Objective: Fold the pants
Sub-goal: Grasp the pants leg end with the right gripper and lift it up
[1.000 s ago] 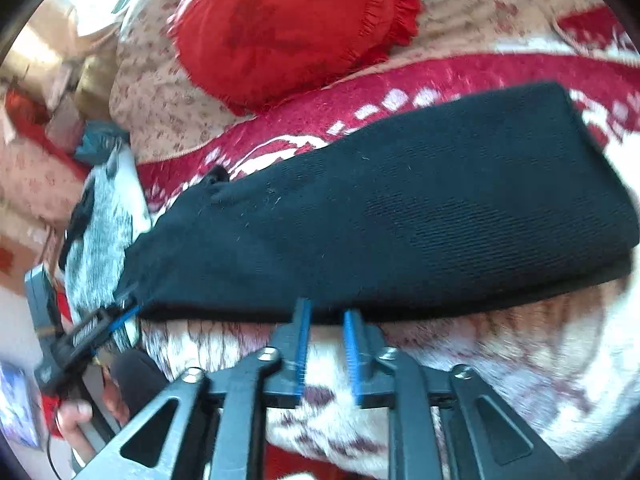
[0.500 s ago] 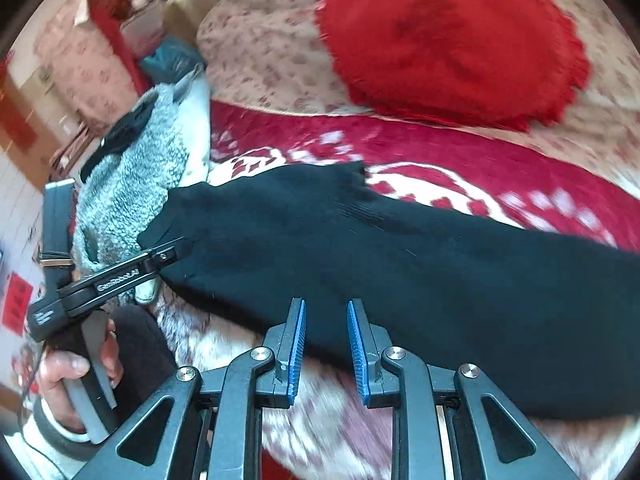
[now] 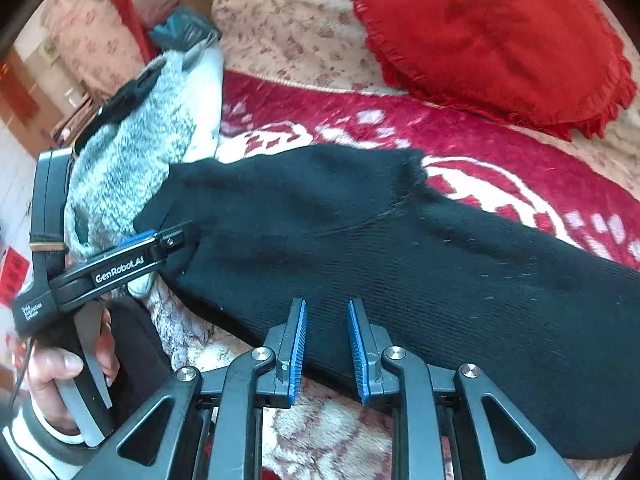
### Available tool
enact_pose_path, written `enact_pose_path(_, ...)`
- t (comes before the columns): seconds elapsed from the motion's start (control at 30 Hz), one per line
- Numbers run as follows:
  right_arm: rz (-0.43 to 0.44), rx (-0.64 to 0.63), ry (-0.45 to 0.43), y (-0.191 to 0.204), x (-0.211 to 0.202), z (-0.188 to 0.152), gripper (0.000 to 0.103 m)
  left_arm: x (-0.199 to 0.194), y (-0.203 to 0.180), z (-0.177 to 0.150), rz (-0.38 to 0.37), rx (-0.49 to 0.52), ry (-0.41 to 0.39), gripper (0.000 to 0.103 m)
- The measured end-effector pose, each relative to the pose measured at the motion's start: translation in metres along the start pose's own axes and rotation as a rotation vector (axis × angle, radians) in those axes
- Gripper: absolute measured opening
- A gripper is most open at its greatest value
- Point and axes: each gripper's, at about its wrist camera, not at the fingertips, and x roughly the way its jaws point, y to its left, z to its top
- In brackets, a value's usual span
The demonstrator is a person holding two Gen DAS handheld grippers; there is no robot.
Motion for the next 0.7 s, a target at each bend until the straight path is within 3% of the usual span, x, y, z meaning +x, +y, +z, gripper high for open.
enact_pose_path(0.5,-0.212,0.075,-0.016,-0.072,-0.042,-0.026,0.02,-0.015,-0.059,-0.014,-0.105,0.081,-0.01,0.075)
enact_pose_path(0.7,-0.212,0.105,0.005,-0.102,-0.059,-0.035,0.02,0.0,-0.08,-0.028,-0.099,0.122,0.024,0.075)
